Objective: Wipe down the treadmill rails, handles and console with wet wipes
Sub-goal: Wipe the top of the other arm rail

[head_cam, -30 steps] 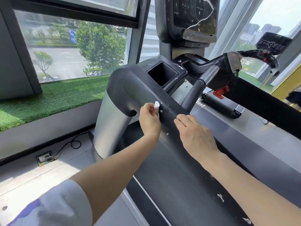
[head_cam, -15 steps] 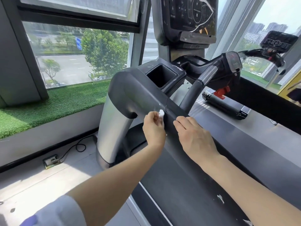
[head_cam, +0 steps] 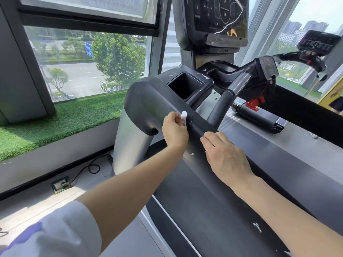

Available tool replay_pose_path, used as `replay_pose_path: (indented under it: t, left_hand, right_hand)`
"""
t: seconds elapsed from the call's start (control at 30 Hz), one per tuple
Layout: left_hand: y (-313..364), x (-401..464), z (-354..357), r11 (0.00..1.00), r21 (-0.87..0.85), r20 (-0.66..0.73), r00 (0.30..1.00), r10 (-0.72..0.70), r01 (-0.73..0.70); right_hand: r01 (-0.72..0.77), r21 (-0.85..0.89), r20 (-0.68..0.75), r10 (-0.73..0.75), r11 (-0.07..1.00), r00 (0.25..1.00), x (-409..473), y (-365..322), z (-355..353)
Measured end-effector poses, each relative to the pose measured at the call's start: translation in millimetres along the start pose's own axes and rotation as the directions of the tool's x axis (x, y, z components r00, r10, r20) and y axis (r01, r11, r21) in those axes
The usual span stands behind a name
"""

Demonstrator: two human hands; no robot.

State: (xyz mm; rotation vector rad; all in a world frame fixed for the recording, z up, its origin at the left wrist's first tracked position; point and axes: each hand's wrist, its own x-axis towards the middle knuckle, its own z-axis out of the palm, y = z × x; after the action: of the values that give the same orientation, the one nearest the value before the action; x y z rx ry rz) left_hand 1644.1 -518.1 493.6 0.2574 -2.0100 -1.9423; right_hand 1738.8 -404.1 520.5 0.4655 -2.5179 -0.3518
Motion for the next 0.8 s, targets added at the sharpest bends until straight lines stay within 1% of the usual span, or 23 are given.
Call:
replay_pose_path:
  t: [0.1,0.27,0.43,0.53,0.63,0.8]
  left_hand:
    - [11.8,21.3,-0.7,0.999,0.039,0.024,1.0,0.008,-0.009]
    - [2.1,8.1,-5.3,0.993,0.089,0.084,0.994,0.066,-0.073]
    - [19.5,34.7,-5.2,0.98,0.183,0.1,0.993,0.056,-0.074]
    - [2.6,2.6,-6.5,0.988,0.119,0.112,0.99,0.085,-0.098]
    - [-19.1,-28.0,-8.4,0.996,0.02,0.075,0.994,0.082,-0.084]
    - [-4.3,16.3,-4.5,0.998,-0.021,-0.016,0.999,-0.052,0.051]
  right_hand:
    - [0.0,0.011,-0.006,0.0,1.0,1.0,-0.2,-0.1,0.9]
    - [0.0,0.002,-0.016,0.0,1.0,1.0,-0.6,-0.1,4.1]
    - [-0.002,0.009,-0.015,0.002,1.0,1.0,1.3,-1.7,3.3]
    - [-0.006,-0.011,-0.006,0.006,1.0,1.0,0.6,-1.9,3.9]
    - [-0.002,-0.02,0.007,0.002,1.0,1.0,1.0,-2.2,3.0]
    - [-0.013,-0.032,0.013,0.014,0.999,1.0,1.6,-2.5,1.2]
